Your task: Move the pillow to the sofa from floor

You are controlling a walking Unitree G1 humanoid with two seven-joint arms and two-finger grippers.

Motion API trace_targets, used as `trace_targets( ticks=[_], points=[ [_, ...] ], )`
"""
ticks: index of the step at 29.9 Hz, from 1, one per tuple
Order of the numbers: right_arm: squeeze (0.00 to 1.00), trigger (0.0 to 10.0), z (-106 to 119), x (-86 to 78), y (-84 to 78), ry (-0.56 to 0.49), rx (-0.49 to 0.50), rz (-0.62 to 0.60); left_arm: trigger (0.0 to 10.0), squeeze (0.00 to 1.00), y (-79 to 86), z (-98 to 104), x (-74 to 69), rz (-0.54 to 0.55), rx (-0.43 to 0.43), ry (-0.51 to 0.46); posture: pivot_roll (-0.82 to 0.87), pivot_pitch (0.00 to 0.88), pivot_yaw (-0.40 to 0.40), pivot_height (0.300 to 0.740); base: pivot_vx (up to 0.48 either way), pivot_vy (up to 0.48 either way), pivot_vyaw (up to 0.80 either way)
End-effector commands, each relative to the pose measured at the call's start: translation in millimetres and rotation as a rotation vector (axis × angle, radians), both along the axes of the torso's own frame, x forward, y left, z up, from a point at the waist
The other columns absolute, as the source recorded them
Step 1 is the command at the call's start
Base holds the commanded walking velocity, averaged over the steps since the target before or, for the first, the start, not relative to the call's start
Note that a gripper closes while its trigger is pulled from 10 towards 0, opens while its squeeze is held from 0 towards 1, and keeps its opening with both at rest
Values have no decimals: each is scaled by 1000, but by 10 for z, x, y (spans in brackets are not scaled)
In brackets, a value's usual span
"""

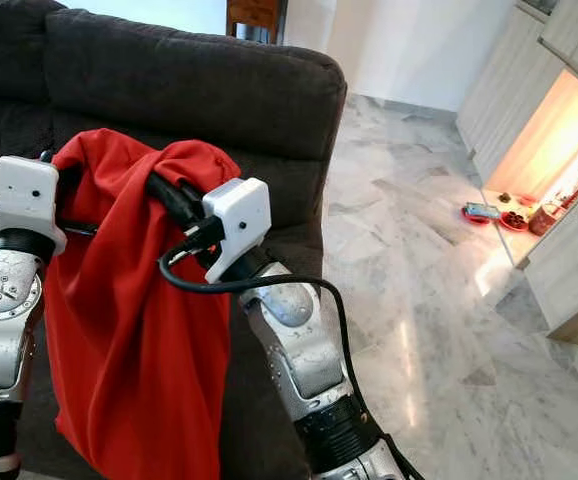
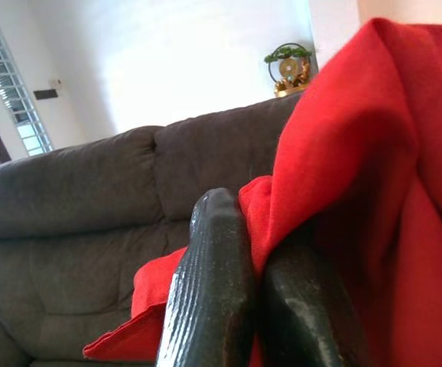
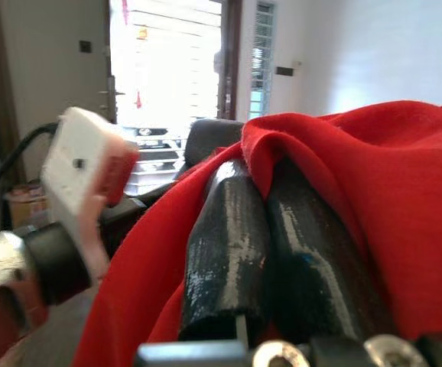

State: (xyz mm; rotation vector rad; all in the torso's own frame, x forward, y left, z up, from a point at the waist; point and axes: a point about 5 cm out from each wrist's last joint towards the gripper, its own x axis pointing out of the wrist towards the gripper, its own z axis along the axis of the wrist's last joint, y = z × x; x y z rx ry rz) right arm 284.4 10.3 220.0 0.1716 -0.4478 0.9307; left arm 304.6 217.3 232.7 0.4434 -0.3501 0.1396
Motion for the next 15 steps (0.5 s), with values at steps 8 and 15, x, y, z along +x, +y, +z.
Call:
trace_targets(
  ticks=[8, 15],
  points=[
    [0, 10000, 309, -87, 351, -86, 60, 62, 10000, 0, -91, 99, -38, -27, 15, -65, 175, 0, -173, 740, 0, 0, 0],
    [0, 10000, -64, 323, -82, 16, -77, -222, 10000, 0, -188, -142, 5, -98, -41, 50, 163, 0, -169, 740, 0, 0, 0]
  ],
)
